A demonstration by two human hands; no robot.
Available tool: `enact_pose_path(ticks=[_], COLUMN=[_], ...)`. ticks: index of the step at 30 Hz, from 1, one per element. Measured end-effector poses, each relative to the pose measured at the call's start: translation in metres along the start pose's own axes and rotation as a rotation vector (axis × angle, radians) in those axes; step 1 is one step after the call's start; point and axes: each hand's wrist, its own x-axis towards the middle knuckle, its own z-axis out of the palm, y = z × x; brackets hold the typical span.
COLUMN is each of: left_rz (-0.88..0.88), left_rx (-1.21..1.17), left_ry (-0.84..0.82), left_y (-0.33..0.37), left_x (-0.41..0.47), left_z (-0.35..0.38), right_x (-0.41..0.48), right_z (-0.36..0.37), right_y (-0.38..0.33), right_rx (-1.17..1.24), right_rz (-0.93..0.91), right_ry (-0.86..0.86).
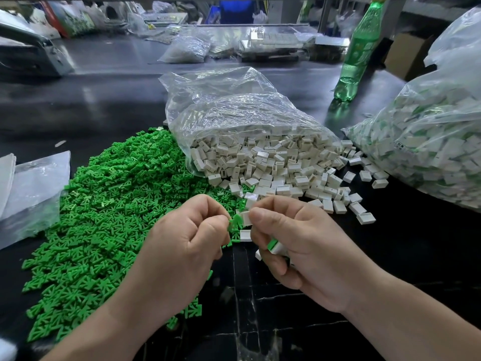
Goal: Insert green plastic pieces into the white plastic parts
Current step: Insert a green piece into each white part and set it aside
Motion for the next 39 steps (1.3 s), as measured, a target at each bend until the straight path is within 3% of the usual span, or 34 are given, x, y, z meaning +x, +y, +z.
enact_pose_path(ticks=[10,13,19,25,39], left_rz=[0.056,-0.007,-0.177,-0.263,-0.261], left_rx=[0.056,-0.126,-0.746,-1.1,-1.198], left_ry=[0.006,-0.031,-0.226,-0.371,-0.283], left_y=[-0.001,-0.004,-0.001,0.006,0.004], left_x=[-0.003,-0.002,0.001,0.001,0.001], left_z=[0.004,0.006,0.008,0.013,0.022], right_x=[0.001,0.0,0.0,0.0,0.0], right_z=[-0.004,-0.005,-0.005,-0.01,-0.004], right_y=[0.005,0.005,0.002,0.001,0.002], right_rx=[-0.097,-0.11,-0.044,0.024,0.08], right_rz=[-0.056,-0.029,0.001,0.078,0.073], right_ry=[0.002,-0.001,-0.008,-0.096,-0.066])
